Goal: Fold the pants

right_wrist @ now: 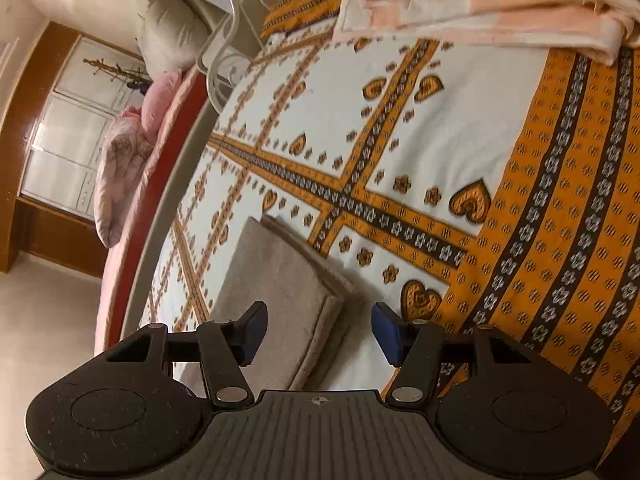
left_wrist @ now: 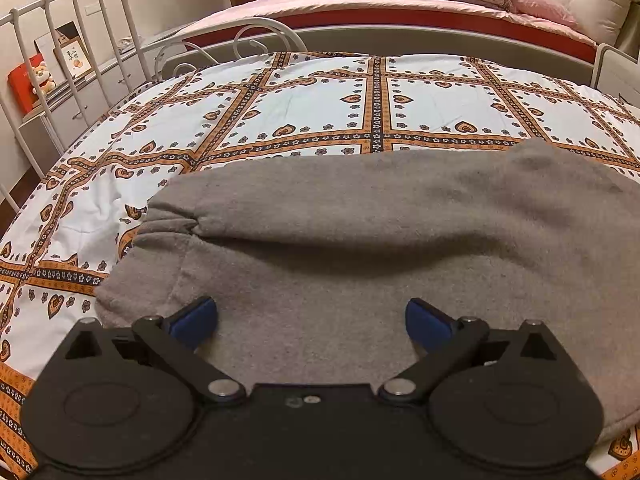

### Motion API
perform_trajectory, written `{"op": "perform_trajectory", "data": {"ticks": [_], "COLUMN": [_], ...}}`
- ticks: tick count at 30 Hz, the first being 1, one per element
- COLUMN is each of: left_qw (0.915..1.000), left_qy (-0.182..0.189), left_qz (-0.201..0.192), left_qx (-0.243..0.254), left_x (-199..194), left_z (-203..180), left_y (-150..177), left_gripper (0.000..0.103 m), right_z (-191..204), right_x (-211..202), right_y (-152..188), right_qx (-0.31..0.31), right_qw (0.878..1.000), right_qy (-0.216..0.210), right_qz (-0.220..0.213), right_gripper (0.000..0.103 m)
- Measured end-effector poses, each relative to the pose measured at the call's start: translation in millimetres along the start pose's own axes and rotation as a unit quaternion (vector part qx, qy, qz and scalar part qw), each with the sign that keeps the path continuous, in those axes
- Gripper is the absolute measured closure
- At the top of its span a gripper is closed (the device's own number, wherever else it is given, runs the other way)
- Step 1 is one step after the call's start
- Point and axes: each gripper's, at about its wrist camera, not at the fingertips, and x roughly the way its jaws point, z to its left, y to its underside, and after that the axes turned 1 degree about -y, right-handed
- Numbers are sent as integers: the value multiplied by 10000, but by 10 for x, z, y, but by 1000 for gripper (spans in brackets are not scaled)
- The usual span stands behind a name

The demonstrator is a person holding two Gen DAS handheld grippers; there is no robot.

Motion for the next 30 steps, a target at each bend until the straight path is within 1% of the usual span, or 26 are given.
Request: {"op": "perform_trajectory", "data": {"ticks": [3,7,9,10,11,12,13,14,15,16,17,18,19,20,21,22,23,24,26,27,30], "left_qw": [10000,10000,10000,10000,10000,10000,10000,10000,10000,10000,10000,9999,9999,10000,10000,9998,9990,9978,9952,9941,9915], "left_qy": [11,-4,-19,-25,-29,-30,-31,-36,-42,-52,-63,-75,-82,-92,-57,93,313,478,843,995,1274], "left_qz": [-4,-5,-3,2,2,3,6,9,9,3,-5,-10,-26,-34,-29,-52,-164,-291,-417,-398,-243], "left_qx": [-2,17,19,11,3,8,16,22,41,61,76,74,60,20,-52,-160,-275,-343,-274,-173,141], "left_x": [-1,4,8,6,5,6,6,7,10,16,16,10,-4,-35,-74,-141,-239,-339,-491,-555,-669], "left_z": [1,-12,-22,-26,-27,-21,-21,-23,-26,-27,-30,-31,-33,-40,-56,-93,-168,-294,-671,-942,-1716], "left_y": [1,2,1,-2,-2,3,3,5,12,21,27,27,19,10,-10,-34,-50,-59,-40,-2,134], "left_gripper": [8,8,8,8,8,7,7,7,7,6,6,7,9,12,19,22,22,21,18,17,18], "right_z": [-2,113,220,279,313,323,325,346,365,340,258,202,203,209,199,194,201,228,274,268,210], "right_x": [73,177,202,207,207,186,129,82,87,151,279,338,317,274,237,206,168,131,102,103,82], "right_y": [34,83,124,150,173,173,153,151,163,173,191,199,180,177,184,192,201,219,240,250,252], "right_qx": [-34,-535,-947,-1178,-1336,-1363,-1296,-1344,-1473,-1484,-1364,-1294,-1271,-1187,-1033,-924,-907,-983,-1153,-1129,-983], "right_qw": [9998,9980,9950,9925,9904,9903,9915,9906,9889,9887,9885,9887,9897,9917,9939,9953,9957,9951,9932,9935,9950], "right_qy": [21,212,202,251,291,217,-64,-230,-91,205,607,678,582,447,336,224,94,58,98,109,159], "right_qz": [174,250,259,228,199,134,-2,-118,-158,-40,240,342,296,211,188,208,186,131,105,101,94], "right_gripper": [45,45,45,50,82,87,87,87,87,87,87,87,87,82,69,60,47,44,44,44,44]}}
